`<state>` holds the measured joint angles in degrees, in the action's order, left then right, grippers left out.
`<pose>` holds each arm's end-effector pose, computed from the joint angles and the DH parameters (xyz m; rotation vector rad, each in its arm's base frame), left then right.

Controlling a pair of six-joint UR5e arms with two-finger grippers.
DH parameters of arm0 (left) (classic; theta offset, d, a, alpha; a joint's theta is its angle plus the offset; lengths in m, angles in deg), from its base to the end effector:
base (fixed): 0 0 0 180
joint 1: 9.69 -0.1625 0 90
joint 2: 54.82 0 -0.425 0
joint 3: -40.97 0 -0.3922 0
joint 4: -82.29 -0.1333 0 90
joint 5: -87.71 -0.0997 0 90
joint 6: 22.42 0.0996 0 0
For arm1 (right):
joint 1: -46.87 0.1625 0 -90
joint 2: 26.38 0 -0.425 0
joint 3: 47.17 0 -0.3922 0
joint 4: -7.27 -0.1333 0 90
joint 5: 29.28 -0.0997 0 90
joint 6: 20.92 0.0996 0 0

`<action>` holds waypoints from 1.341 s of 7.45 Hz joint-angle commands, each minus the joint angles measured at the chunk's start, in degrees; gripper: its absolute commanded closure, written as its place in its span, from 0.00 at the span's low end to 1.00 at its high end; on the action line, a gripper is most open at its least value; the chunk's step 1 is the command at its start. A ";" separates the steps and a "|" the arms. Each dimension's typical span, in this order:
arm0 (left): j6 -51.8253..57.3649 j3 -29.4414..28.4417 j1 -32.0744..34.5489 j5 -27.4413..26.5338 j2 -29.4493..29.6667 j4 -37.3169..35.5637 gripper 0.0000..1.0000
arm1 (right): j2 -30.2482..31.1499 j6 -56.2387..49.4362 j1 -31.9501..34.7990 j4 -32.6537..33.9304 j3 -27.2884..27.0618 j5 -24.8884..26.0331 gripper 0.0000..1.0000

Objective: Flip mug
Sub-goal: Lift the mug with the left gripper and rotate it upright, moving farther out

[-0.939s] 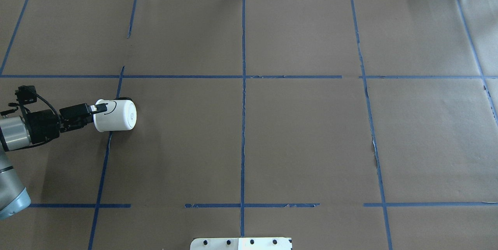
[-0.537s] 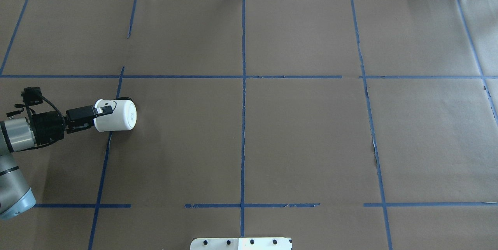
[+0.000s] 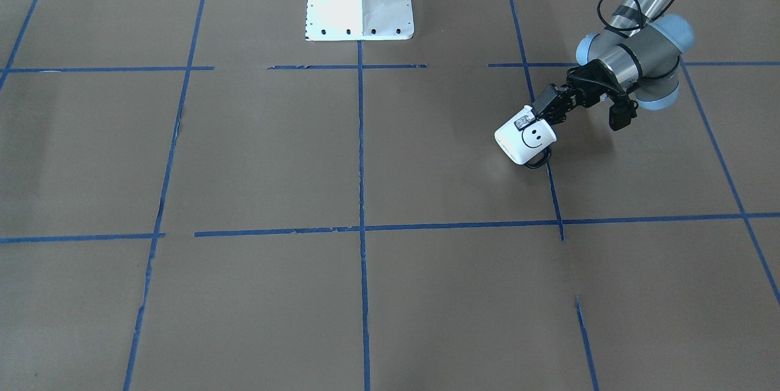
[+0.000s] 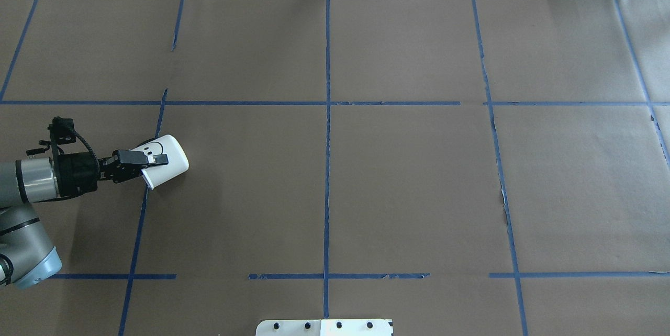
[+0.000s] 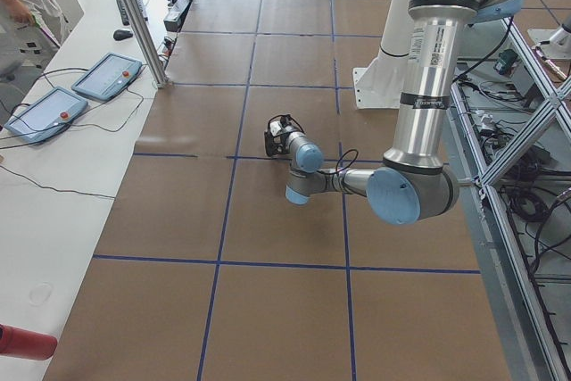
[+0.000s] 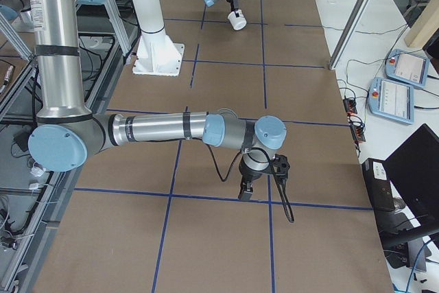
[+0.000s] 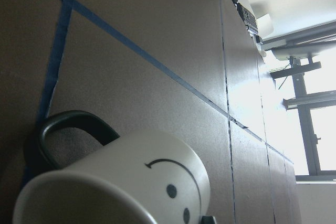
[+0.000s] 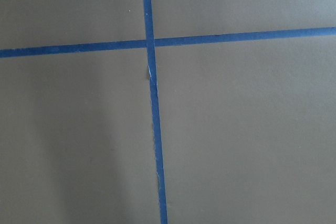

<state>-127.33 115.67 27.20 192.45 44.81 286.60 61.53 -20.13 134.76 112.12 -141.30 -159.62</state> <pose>0.3517 -0.3990 0.4950 0.1884 1.8929 -0.3737 0.0506 -0.4948 0.6347 -0.1621 -0.6988 0.0310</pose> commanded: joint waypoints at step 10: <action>6.74 7.88 -0.58 16.72 40.24 -96.94 1.00 | -0.02 0.00 0.00 0.00 0.00 0.00 0.00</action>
<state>-121.90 127.95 28.80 209.11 78.60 198.81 61.51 -20.13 134.76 112.12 -141.30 -159.62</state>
